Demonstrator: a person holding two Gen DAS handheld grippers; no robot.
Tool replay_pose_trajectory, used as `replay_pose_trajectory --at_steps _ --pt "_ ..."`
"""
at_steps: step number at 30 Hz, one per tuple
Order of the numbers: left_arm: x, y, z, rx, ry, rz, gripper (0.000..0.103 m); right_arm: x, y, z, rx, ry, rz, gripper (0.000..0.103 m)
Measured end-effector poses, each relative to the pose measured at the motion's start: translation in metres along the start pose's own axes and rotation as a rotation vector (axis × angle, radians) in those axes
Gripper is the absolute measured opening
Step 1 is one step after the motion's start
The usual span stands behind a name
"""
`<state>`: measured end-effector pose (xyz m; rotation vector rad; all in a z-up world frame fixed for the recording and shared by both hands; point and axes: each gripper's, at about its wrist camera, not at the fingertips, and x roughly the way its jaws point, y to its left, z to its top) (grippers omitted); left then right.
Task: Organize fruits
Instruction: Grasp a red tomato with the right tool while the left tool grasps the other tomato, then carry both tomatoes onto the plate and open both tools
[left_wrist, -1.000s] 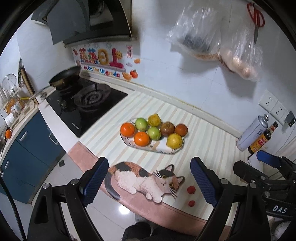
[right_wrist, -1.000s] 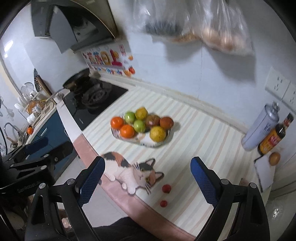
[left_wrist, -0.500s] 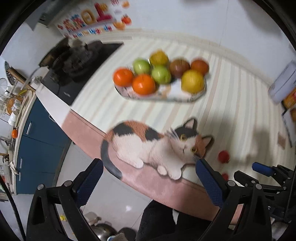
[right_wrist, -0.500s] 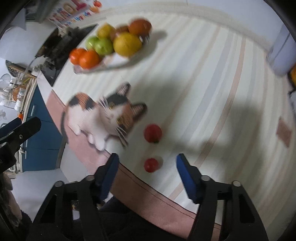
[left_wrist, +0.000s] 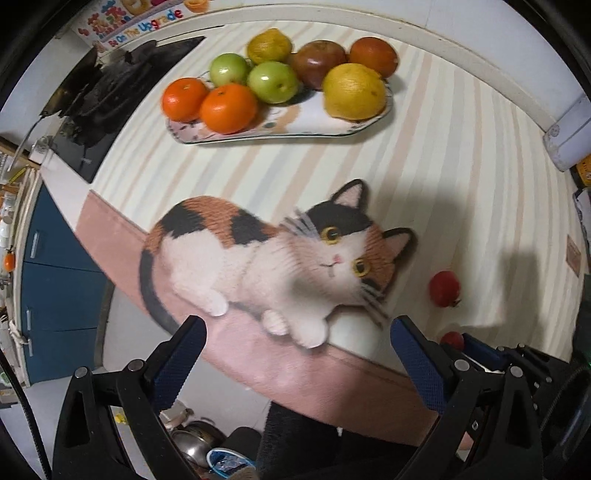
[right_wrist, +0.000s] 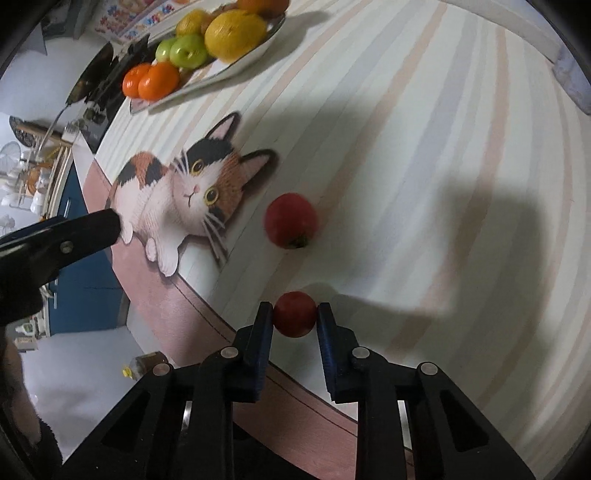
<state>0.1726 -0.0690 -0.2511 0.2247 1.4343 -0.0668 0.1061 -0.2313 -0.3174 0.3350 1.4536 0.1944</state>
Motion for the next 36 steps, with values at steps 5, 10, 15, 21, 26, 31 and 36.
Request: replay_pose_trajectory --at_steps 5,10,15,21,26,31,36 --pt "0.010 -0.035 0.009 0.063 0.020 -0.073 0.102 -0.023 -0.033 -0.002 0.075 -0.038 -0.020 0.026" --pt "0.029 -0.079 0.015 0.141 0.072 -0.163 0.100 -0.035 -0.067 -0.006 0.143 -0.054 -0.050 0.026" --pt "0.047 -0.103 0.017 0.184 0.118 -0.198 0.063 -0.042 -0.081 -0.009 0.185 -0.068 -0.062 0.026" --pt "0.052 -0.117 0.018 0.219 0.118 -0.212 0.032 -0.049 -0.090 -0.013 0.208 -0.082 -0.073 0.026" --pt "0.052 -0.123 0.023 0.230 0.112 -0.225 0.028 -0.050 -0.086 -0.011 0.211 -0.095 -0.078 0.026" --pt "0.050 -0.120 0.023 0.225 0.095 -0.236 0.028 -0.056 -0.080 -0.009 0.211 -0.118 -0.078 0.026" --pt "0.031 -0.096 0.031 0.191 0.060 -0.263 0.028 -0.064 -0.063 0.005 0.191 -0.150 -0.056 0.026"
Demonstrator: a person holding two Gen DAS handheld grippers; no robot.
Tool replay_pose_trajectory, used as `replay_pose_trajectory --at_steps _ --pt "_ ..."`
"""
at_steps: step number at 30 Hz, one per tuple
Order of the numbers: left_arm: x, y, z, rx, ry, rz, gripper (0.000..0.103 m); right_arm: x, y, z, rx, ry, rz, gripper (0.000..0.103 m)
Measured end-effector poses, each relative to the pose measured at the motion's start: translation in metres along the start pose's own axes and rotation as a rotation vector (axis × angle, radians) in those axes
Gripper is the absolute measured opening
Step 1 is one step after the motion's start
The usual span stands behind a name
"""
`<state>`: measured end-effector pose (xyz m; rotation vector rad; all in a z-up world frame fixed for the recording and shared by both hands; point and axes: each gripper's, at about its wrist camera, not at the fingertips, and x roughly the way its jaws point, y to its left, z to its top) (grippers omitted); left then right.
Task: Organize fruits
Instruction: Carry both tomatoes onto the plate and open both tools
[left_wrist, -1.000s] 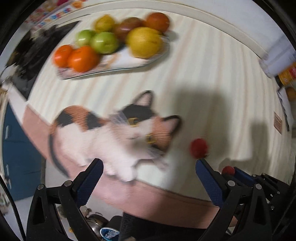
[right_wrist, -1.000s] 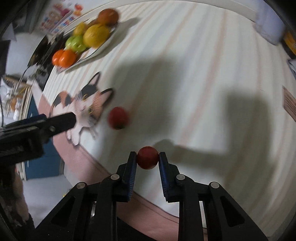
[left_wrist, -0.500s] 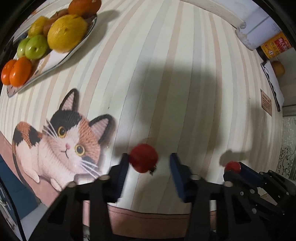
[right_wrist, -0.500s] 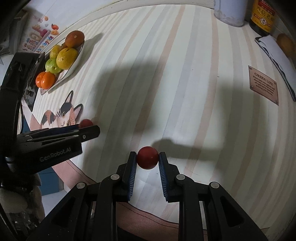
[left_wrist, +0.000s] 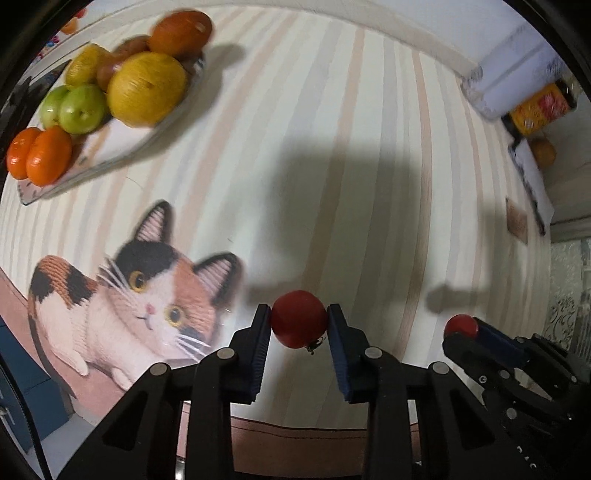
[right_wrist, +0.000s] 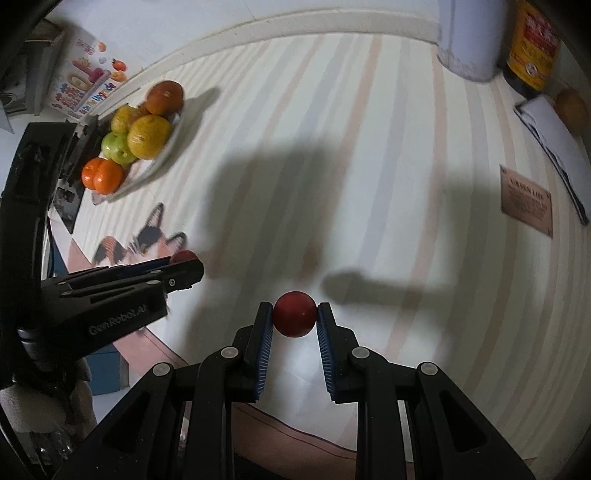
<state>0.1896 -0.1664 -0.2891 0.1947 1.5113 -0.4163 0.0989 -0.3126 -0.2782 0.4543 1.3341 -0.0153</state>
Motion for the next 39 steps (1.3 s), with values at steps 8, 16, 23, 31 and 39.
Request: replay_pose_trajectory --at_steps 8,16,23,31,39 --pt "-0.080 0.079 0.028 -0.132 -0.124 -0.061 0.028 0.008 0.071 0.044 -0.079 -0.041 0.117 0.026" --pt "-0.097 0.167 0.063 -0.284 -0.154 -0.093 0.028 0.053 0.165 0.104 -0.147 -0.102 0.238 0.026" --pt "-0.063 0.206 0.095 -0.349 -0.092 -0.127 0.028 0.099 0.202 0.131 -0.202 -0.078 0.212 0.026" --pt "-0.038 0.218 0.103 -0.372 -0.037 -0.138 0.028 0.114 0.203 0.142 -0.199 -0.042 0.196 0.026" --pt "-0.033 0.218 0.103 -0.399 -0.029 -0.117 0.029 0.120 0.199 0.145 -0.202 -0.019 0.206 0.052"
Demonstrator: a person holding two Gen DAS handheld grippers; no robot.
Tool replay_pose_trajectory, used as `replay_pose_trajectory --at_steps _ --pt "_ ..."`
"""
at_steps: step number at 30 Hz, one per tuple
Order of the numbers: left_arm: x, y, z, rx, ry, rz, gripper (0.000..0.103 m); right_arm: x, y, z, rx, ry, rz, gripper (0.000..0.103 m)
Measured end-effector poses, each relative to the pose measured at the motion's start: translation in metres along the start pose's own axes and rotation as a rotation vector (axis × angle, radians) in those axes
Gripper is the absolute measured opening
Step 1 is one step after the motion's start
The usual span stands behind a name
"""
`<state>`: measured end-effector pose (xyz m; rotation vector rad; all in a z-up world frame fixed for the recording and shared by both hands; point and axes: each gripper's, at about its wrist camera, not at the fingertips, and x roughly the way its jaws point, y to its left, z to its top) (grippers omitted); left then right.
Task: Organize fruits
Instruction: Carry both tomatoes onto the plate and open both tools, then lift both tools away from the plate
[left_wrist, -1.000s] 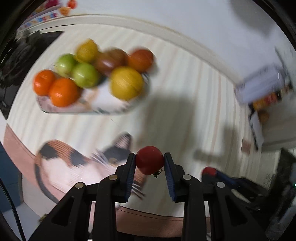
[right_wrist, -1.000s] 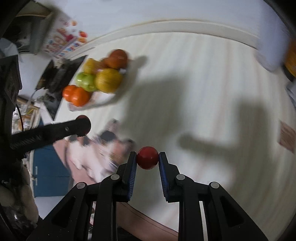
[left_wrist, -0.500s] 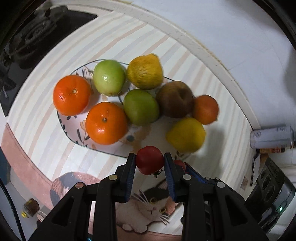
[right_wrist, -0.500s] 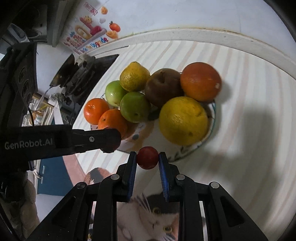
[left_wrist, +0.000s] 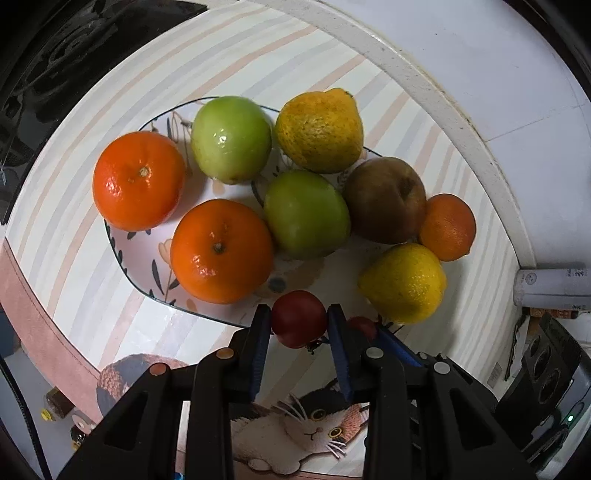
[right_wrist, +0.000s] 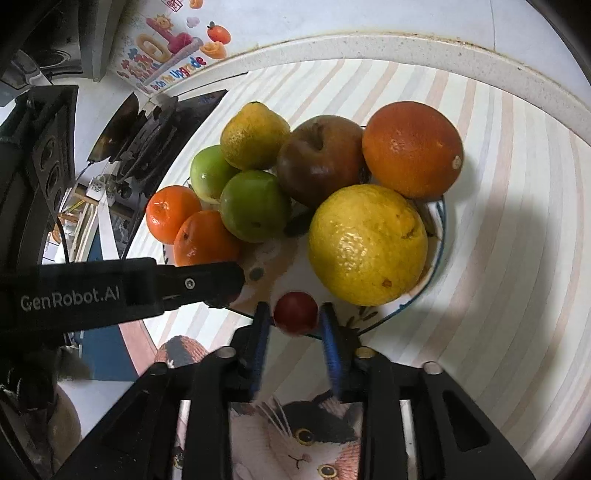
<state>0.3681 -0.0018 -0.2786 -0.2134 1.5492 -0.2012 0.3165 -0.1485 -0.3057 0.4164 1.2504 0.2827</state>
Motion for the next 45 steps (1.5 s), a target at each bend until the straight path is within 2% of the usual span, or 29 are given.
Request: replay_pose_trajectory --at_steps 3,5,7,9,11,13,17,19,24,28,34,45 --pt "0.000 0.002 0.001 -0.019 -0.002 0.016 0.033 -0.006 0.002 -0.001 -0.011 0.007 0.003 0.062" --pt "-0.003 0.004 0.001 -0.036 -0.015 0.027 0.041 -0.013 0.004 -0.002 -0.030 -0.001 -0.012 0.069" --pt "-0.009 0.008 -0.001 -0.047 -0.033 0.030 0.044 -0.025 0.006 -0.003 -0.035 -0.013 -0.031 0.076" --pt "-0.017 0.010 -0.005 -0.051 -0.060 0.054 0.055 -0.039 0.006 -0.004 -0.041 -0.027 -0.075 0.090" --pt "-0.027 0.010 -0.012 -0.037 -0.095 0.091 0.073 -0.051 0.008 -0.004 -0.052 -0.038 -0.126 0.092" --pt "-0.039 0.011 -0.021 -0.017 -0.133 0.148 0.083 -0.062 0.011 -0.004 -0.071 -0.047 -0.188 0.093" --pt "-0.057 0.015 -0.040 -0.006 -0.191 0.224 0.089 -0.080 0.017 -0.004 -0.097 -0.083 -0.265 0.095" --pt "-0.067 0.016 -0.050 0.002 -0.223 0.252 0.096 -0.088 0.018 -0.005 -0.097 -0.093 -0.285 0.095" --pt "-0.090 0.014 -0.067 0.034 -0.288 0.294 0.097 -0.109 0.018 -0.014 -0.082 -0.104 -0.307 0.095" --pt "-0.118 0.004 -0.083 0.048 -0.369 0.319 0.097 -0.137 0.026 -0.026 -0.094 -0.128 -0.313 0.095" --pt "-0.165 -0.014 -0.123 0.065 -0.471 0.304 0.097 -0.199 0.044 -0.047 -0.128 -0.187 -0.311 0.095" --pt "-0.237 -0.046 -0.200 0.115 -0.598 0.240 0.097 -0.309 0.086 -0.101 -0.203 -0.288 -0.285 0.096"
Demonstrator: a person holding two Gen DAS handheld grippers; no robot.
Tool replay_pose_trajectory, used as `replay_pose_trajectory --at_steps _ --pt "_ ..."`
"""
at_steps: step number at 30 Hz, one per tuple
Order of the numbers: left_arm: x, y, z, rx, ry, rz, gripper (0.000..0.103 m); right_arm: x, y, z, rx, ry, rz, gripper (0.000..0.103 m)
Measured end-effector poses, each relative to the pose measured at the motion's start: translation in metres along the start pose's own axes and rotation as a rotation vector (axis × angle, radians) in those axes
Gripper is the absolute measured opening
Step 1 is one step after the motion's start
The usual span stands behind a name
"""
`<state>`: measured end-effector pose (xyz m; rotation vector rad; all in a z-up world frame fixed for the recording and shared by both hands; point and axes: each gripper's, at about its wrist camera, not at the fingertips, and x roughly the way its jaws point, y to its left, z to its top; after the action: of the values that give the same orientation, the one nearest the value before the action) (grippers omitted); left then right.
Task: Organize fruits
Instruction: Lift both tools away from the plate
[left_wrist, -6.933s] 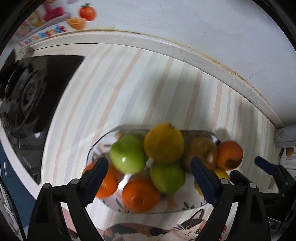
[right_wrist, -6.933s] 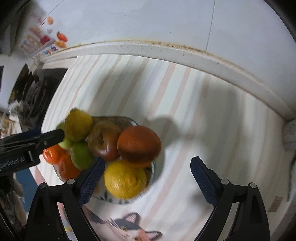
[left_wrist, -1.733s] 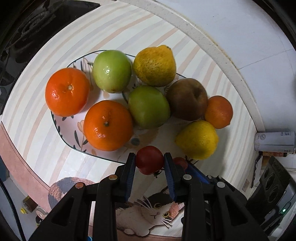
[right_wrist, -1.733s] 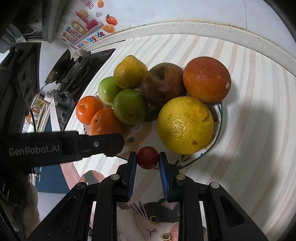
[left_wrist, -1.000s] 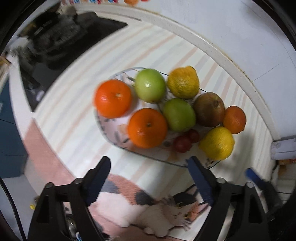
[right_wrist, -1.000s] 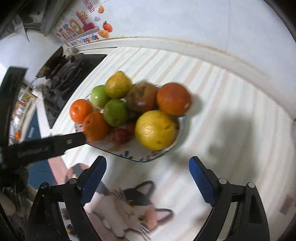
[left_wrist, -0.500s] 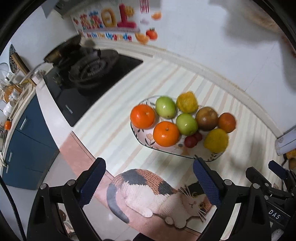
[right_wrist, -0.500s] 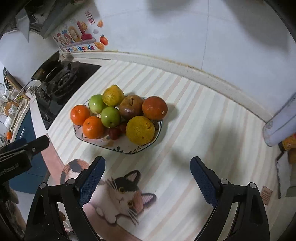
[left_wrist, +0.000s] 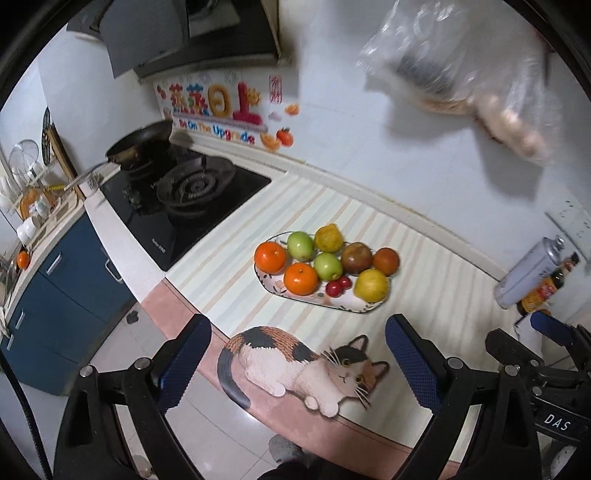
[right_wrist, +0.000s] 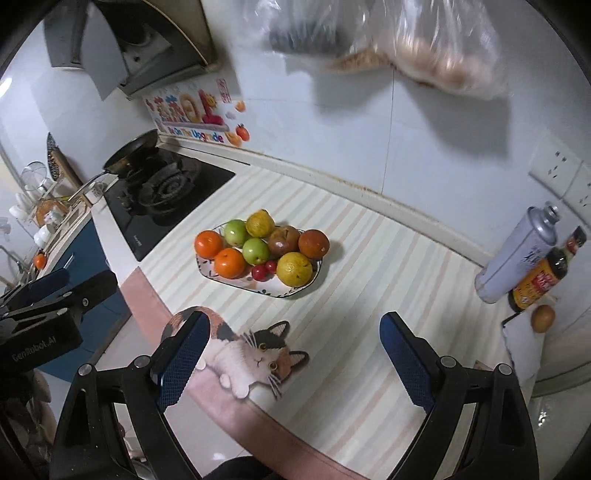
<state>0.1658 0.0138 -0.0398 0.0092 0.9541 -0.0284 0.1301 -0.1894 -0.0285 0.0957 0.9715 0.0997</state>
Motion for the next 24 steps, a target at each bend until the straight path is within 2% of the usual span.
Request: replay_pose_trajectory --at_steps 5,13,18,24 --pt "-0.039 -0.004 -0.010 0.013 -0.038 -0.012 0.097 -0.042 0.002 -0.006 -0.002 -0.041 0.003 0.097" --pt "-0.073 -0.004 -0.023 -0.006 -0.062 -0.026 0.097 -0.088 0.005 -0.014 -0.004 -0.085 0.004 0.097" --pt "-0.083 -0.007 -0.027 0.007 -0.090 -0.023 0.097 -0.097 0.006 -0.017 -0.002 -0.081 0.013 0.098" --pt "-0.076 -0.010 -0.028 0.022 -0.078 -0.022 0.097 -0.090 0.006 -0.014 0.001 -0.084 0.014 0.098"
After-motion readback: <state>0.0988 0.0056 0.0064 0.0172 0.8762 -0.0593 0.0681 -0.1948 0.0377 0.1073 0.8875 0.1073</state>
